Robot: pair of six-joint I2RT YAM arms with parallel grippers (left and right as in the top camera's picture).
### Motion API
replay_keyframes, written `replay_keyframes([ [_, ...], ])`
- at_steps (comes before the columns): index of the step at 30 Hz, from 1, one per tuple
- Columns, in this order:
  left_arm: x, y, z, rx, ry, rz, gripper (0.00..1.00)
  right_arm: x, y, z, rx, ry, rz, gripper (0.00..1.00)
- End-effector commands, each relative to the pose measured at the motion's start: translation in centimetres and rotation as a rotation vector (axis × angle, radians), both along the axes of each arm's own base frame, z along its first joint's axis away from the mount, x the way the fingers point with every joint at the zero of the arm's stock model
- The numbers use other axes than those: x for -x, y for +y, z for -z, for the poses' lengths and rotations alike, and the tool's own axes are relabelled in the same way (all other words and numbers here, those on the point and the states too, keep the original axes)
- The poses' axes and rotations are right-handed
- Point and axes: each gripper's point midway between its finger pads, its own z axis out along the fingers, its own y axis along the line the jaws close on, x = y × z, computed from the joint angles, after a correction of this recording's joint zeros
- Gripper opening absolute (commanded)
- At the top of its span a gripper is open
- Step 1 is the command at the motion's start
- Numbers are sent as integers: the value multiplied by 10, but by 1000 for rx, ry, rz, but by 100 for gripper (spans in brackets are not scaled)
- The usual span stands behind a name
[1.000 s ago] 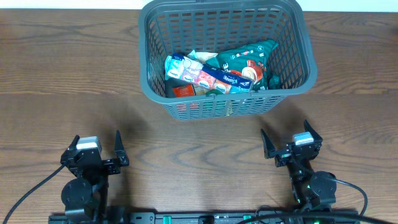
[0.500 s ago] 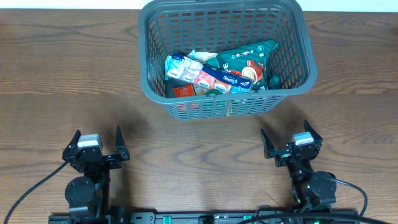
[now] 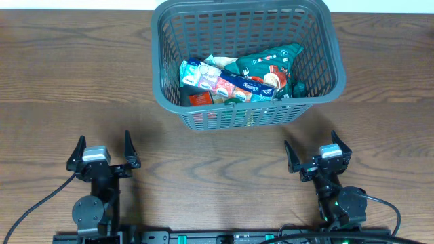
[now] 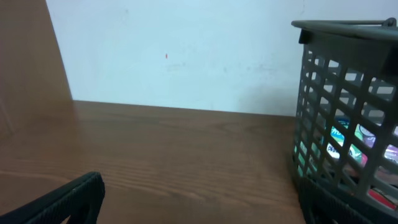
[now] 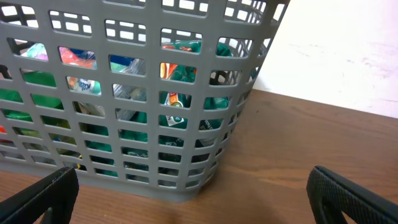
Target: Pack container
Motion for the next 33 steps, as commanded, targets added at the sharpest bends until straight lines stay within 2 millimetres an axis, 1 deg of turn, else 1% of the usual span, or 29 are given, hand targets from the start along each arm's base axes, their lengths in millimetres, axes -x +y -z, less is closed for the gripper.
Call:
replay_keyframes([
  [1, -1, -1, 4, 13, -5, 8, 99, 0, -1, 1, 7, 1, 3, 99],
  [10, -3, -1, 13, 50, -2, 8, 99, 0, -1, 1, 7, 1, 3, 99],
  [20, -4, -1, 15, 50, 3, 7, 99, 0, -1, 1, 7, 1, 3, 99],
  [33, -6, -1, 29, 59, 30, 7, 99, 0, -1, 1, 7, 1, 3, 99],
])
